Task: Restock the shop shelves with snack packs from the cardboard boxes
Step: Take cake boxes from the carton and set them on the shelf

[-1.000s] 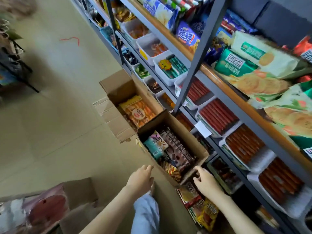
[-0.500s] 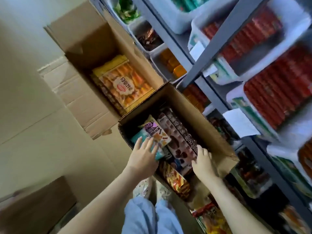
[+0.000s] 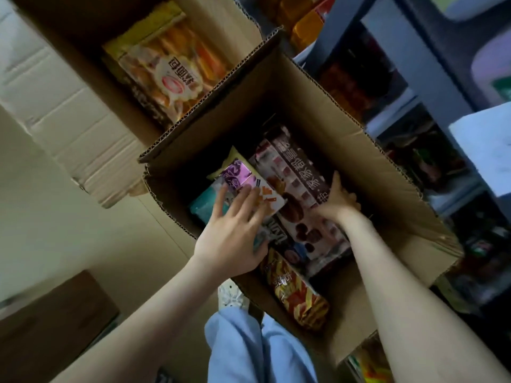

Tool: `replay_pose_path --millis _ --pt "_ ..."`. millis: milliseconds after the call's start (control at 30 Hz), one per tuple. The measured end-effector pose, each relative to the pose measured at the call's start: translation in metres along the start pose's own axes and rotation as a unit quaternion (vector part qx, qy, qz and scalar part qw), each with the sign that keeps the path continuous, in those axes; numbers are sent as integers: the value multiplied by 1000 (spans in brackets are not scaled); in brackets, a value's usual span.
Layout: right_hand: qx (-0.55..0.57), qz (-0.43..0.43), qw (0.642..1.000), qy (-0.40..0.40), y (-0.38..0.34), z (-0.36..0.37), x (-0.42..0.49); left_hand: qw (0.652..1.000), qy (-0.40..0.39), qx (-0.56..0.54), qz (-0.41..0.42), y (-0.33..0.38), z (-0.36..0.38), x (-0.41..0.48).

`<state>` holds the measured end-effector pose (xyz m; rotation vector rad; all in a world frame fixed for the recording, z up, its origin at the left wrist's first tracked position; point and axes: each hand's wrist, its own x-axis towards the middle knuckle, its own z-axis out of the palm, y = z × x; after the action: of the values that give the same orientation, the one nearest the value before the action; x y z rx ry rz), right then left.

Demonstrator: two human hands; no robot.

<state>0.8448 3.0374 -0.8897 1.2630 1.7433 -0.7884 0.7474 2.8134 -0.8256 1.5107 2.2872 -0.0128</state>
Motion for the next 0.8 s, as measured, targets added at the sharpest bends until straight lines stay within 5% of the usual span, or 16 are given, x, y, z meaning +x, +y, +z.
replay_pose_path --millis 200,467,800 --pt "-1 31 999 -42 -18 -13 -16 1000 26 -10 -3 2 -4 1" --pt "-69 -61 988 126 -17 16 -67 996 80 -34 -10 6 -9 10" --pt "-45 -128 976 168 -10 41 -95 993 115 -36 -7 5 -5 4"
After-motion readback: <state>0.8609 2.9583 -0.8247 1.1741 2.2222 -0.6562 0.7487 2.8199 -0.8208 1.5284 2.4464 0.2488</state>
